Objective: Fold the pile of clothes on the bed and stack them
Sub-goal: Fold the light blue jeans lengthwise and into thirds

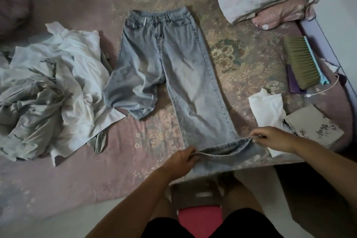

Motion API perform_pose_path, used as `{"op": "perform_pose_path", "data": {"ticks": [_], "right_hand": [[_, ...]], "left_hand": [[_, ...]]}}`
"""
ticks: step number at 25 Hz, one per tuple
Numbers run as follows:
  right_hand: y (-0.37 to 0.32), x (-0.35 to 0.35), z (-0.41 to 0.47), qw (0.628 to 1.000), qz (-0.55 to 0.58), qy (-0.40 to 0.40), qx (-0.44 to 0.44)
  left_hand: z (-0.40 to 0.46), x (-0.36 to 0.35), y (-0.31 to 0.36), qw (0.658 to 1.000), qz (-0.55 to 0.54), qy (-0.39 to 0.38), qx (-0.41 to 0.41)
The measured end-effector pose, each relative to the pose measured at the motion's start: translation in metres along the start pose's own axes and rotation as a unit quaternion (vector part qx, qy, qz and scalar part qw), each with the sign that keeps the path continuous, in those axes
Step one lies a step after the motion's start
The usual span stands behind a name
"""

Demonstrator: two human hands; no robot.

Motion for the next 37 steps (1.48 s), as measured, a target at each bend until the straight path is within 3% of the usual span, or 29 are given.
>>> {"op": "perform_pose_path", "data": {"ticks": [5,8,11,15,19,22,26,30,34,37], "right_hand": [[-0.027,0.081,0.109,0.978,0.125,0.144,0.079],[-0.043,0.129,0.191,0.956,0.117,0.240,0.121],[-0.047,0.159,0.263,0.946,0.078,0.297,0.107],[-0.026,0.160,0.339,0.957,0.007,0.288,0.032],[-0.003,0.125,0.337,0.921,0.046,0.385,-0.050],[0.023,0.057,0.303,0.915,0.084,0.385,-0.081],[0.059,0.005,0.259,0.905,0.114,0.382,-0.148],[0.082,-0.026,0.241,0.933,0.115,0.290,-0.177],[0.092,-0.032,0.227,0.911,0.162,0.328,-0.189],[0.094,-0.047,0.221,0.918,0.170,0.288,-0.211]], "left_hand": [[0.091,0.073,-0.045,0.966,-0.126,0.212,0.074],[0.159,0.140,-0.068,0.939,-0.126,0.315,0.063],[0.217,0.183,-0.092,0.918,-0.134,0.364,0.081],[0.268,0.194,-0.133,0.924,-0.020,0.353,0.145],[0.271,0.163,-0.137,0.895,-0.075,0.411,0.154],[0.232,0.093,-0.140,0.870,-0.143,0.443,0.164],[0.179,0.024,-0.140,0.833,-0.292,0.400,0.246],[0.160,-0.005,-0.140,0.848,-0.274,0.362,0.275],[0.163,-0.014,-0.142,0.844,-0.258,0.360,0.303],[0.166,-0.023,-0.145,0.831,-0.261,0.358,0.336]]}}
Point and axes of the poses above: each hand's wrist, its own z-axis towards the middle knuckle, its own x-axis out of the back of the hand, y = z × x, the point moved 4 cm from there along z, towards the middle knuckle, and after that the axes turned 7 degrees about -y, right-handed, at the moved point
